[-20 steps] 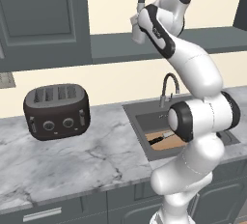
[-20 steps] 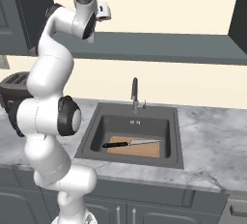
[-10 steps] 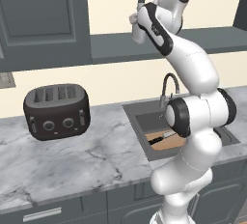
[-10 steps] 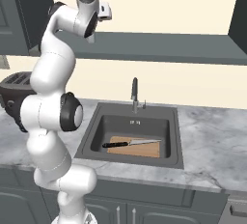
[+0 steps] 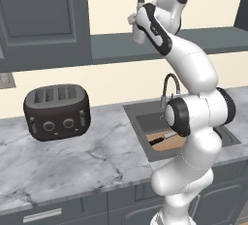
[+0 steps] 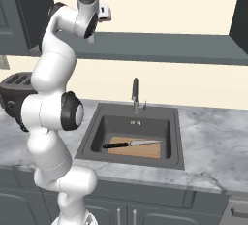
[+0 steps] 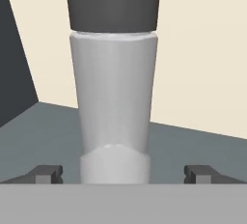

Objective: Move the cutting board and knife to the sink. Then move spray from the shelves to the counter.

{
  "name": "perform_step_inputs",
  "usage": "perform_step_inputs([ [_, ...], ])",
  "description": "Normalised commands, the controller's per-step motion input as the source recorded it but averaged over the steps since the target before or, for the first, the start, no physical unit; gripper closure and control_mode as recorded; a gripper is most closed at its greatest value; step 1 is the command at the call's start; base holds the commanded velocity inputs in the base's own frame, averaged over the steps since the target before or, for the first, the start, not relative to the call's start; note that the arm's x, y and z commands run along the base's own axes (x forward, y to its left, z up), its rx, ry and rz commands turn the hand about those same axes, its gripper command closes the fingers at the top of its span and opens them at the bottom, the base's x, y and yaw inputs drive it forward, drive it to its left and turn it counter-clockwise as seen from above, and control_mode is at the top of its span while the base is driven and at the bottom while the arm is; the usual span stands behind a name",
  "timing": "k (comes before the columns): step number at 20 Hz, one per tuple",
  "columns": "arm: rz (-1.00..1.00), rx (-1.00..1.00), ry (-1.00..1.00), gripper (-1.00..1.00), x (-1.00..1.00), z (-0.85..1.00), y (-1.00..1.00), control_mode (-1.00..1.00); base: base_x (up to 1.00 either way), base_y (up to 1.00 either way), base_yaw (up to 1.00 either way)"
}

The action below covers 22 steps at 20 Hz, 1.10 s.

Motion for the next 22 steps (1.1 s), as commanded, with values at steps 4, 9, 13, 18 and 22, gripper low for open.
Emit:
perform_step_inputs([
  [4, 0.00, 0.01, 0.00, -1.00, 0.09, -0.08, 0.06, -1.00, 0.00, 0.00, 0.00],
  [9, 0.00, 0.00, 0.00, -1.00, 0.12, -0.08, 0.04, -1.00, 0.00, 0.00, 0.00],
  [13, 0.00, 0.01, 0.00, 1.00, 0.12, -0.08, 0.00, -1.00, 0.00, 0.00, 0.00],
  [18, 0.00, 0.04, 0.00, 1.00, 0.01, -0.02, -0.01, -1.00, 0.00, 0.00, 0.00],
  [22, 0.00, 0.08, 0.00, 1.00, -0.20, 0.00, 0.00, -1.00, 0.00, 0.00, 0.00],
])
